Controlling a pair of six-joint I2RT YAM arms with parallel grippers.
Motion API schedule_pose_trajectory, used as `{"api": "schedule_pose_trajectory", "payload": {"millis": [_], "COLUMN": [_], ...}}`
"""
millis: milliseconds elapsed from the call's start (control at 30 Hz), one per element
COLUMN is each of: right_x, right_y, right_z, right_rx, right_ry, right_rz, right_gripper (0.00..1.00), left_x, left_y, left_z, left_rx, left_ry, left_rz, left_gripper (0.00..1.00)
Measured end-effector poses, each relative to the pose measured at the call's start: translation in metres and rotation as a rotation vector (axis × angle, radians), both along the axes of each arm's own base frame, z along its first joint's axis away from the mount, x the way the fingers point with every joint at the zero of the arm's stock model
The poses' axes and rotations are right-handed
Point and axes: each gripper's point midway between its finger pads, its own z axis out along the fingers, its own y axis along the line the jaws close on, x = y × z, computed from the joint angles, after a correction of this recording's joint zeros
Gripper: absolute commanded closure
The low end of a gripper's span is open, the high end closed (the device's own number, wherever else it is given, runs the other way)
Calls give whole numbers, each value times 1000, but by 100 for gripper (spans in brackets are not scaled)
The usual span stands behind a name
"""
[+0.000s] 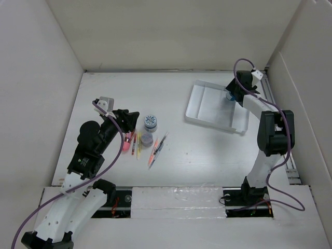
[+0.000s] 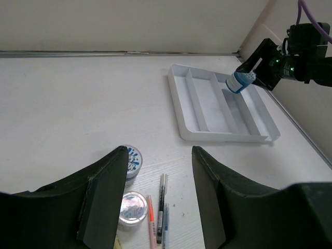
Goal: Organize the desk
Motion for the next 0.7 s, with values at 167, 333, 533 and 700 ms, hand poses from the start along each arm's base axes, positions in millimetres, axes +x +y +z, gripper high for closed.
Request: {"api": "schedule_pose_trajectory", "payload": {"millis": [167,333,533,700], "right_x": [3,8,14,17], "right_y": [0,3,6,21], "right_z": [-2,-9,-14,-2], "right_rx": [25,30,21,-9], "right_ry": [17,44,76,37], "right_rz": [17,41,51,78], "right_gripper": [42,42,9,6], "left_x": [0,1,1,0], "left_y": [0,0,0,0], "left_z": [0,-1,-1,0], "left_rx": [0,1,1,0], "left_ry": [1,3,2,0], "left_rz": [0,-1,0,-1], "left_gripper": [52,52,52,52]}}
